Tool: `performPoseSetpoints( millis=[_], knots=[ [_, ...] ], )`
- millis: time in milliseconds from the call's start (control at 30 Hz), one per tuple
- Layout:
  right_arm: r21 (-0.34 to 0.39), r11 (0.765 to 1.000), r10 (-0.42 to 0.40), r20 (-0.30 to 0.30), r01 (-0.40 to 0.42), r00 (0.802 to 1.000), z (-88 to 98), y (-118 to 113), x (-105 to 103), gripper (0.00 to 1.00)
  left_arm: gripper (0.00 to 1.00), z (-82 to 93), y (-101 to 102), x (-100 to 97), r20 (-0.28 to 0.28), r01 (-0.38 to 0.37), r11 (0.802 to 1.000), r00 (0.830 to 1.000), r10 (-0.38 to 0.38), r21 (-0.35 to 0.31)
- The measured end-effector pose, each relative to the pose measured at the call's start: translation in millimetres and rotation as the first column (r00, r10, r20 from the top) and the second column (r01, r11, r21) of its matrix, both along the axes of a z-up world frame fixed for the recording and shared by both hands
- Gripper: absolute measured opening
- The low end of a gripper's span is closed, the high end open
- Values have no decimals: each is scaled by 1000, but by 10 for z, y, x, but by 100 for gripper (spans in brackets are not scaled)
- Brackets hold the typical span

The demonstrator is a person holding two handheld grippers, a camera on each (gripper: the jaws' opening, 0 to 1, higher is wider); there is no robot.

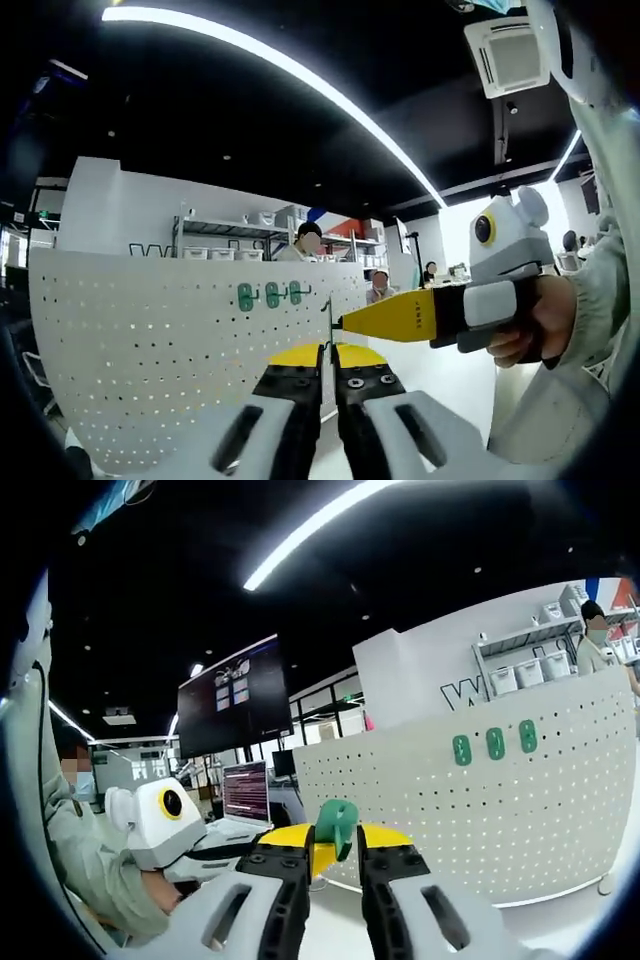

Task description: Insert the hook assembly into the mounting plate slot until the hook locks in place.

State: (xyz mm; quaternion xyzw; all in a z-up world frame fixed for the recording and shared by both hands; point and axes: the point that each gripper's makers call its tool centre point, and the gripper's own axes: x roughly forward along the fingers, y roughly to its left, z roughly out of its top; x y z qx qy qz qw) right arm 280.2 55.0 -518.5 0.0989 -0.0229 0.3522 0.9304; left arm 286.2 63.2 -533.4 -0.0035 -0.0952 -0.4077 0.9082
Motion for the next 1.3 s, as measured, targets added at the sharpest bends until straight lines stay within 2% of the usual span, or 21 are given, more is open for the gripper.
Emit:
performPoseSetpoints(
  millis=[400, 667, 833, 1000, 1300],
  knots=[
    [-9, 1000, 8, 14, -8, 1000, 9, 15, -8, 2, 3, 10, -29, -32, -4, 18, 1000, 1000, -18, -3],
    [-31, 999, -9, 32, 10, 999, -1, 6, -6, 1, 4, -9, -49, -23, -17, 21, 1000, 1000, -21, 5],
    [-16, 1000, -18, 23, 18, 1000, -13, -14, -7, 1, 5, -20, -69, -28, -17, 25, 1000, 1000, -25, 15],
    [-13, 1000, -26, 20, 26, 999, -12, -50, 2, 1, 12, -32, -55, -15, -32, 16, 1000, 999, -16, 1],
    [-8, 999, -39, 14, 39, 999, -27, -92, 12, 1, 14, -43, -26, 12, -43, 14, 1000, 999, -15, -12]
  ],
)
